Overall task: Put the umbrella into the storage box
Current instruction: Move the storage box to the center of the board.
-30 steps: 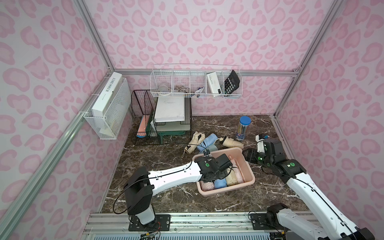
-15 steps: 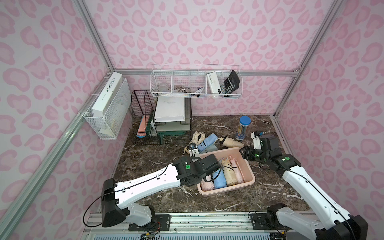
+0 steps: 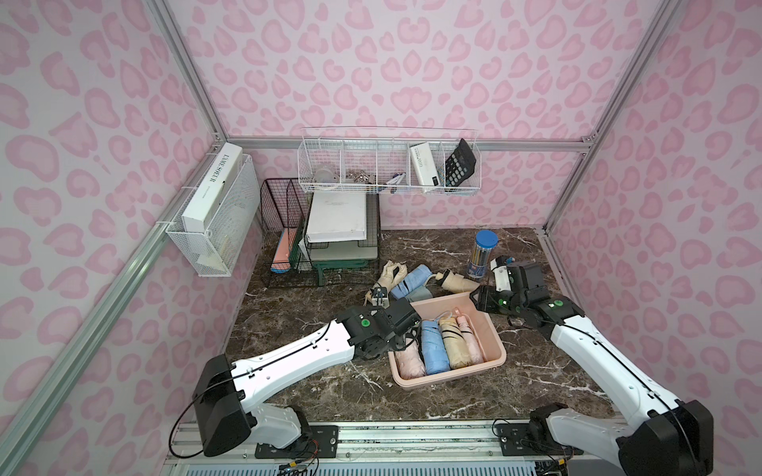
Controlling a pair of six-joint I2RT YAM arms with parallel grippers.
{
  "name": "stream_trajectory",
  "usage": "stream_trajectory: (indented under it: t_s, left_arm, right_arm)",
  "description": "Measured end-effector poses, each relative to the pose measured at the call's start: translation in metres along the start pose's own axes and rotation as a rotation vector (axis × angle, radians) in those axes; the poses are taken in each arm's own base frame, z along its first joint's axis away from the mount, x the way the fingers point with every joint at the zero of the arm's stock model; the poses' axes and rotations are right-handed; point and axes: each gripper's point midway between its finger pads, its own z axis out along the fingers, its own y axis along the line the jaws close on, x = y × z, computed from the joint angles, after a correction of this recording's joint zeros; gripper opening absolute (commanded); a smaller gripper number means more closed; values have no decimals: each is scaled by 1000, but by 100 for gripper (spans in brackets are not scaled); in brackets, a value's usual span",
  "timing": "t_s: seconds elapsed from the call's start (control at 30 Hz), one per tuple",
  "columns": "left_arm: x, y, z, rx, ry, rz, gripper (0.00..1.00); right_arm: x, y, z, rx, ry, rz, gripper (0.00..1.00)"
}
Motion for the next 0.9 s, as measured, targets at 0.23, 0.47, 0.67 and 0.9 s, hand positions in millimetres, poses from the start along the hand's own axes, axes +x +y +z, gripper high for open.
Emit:
stream_trajectory:
  t_s: [0.23, 0.47, 0.67, 0.9]
  left_arm:
    - [1, 4, 20, 7, 69, -49, 30]
    - [-1, 16, 24, 7, 74, -75, 15]
    - [9, 45, 16, -56, 72, -33, 8]
    - [21, 86, 6, -120, 71, -10, 5]
  right_arm:
    - [-5, 2, 0, -4, -15, -5, 61]
    - [-20, 10, 9, -29, -25, -46, 61]
    - [-38, 19, 20, -45, -31, -116, 62]
    - [-45, 42, 48, -106, -31, -267, 66]
